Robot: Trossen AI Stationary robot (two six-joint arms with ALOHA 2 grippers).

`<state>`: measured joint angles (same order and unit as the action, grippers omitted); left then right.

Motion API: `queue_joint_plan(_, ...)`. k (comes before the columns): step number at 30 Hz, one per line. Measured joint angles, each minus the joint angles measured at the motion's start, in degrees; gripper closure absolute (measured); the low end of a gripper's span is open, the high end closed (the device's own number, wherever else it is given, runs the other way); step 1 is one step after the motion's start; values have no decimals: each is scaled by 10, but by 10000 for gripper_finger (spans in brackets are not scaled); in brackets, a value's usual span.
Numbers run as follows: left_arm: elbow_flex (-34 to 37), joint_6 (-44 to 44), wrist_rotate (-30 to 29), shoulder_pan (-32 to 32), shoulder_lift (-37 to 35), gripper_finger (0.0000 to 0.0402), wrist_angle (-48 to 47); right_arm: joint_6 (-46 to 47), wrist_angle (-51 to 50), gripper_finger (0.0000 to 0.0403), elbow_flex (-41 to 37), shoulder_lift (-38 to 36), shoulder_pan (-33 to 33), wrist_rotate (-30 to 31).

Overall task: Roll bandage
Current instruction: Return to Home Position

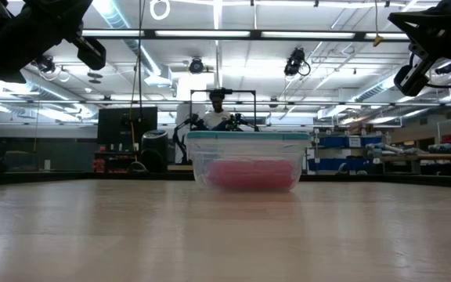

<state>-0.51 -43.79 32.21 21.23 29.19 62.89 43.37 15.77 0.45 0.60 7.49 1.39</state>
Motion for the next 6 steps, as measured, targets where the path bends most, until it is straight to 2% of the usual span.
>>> queue_joint_plan(6, 0, 0, 0, 0, 0, 401, 0, 0, 0, 399, 0, 0, 0, 0)
